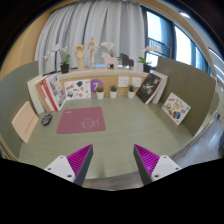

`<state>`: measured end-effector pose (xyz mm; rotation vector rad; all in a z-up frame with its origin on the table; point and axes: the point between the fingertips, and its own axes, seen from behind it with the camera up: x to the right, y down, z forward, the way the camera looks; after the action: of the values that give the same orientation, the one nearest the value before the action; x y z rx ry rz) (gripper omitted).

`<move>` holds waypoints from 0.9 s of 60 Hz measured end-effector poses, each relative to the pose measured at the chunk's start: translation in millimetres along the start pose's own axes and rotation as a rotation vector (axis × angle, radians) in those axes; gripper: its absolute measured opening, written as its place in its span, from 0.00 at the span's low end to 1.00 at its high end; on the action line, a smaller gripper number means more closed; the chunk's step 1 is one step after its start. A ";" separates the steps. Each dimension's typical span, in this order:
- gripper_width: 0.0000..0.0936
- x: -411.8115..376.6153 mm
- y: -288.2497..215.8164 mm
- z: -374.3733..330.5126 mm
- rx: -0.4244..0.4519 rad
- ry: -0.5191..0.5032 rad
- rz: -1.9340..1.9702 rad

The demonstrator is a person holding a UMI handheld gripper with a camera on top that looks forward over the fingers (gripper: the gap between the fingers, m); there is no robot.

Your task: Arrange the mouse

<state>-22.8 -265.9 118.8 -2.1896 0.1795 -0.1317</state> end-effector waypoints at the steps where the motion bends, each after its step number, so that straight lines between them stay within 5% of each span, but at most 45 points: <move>1: 0.88 -17.8 4.5 1.6 -0.011 -0.004 -0.001; 25: 0.89 -258.9 55.8 69.9 -0.138 -0.286 -0.122; 54: 0.88 -411.0 -8.3 203.5 -0.149 -0.331 -0.141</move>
<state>-393.8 -26.3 -4.9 -2.3348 -0.1559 0.1712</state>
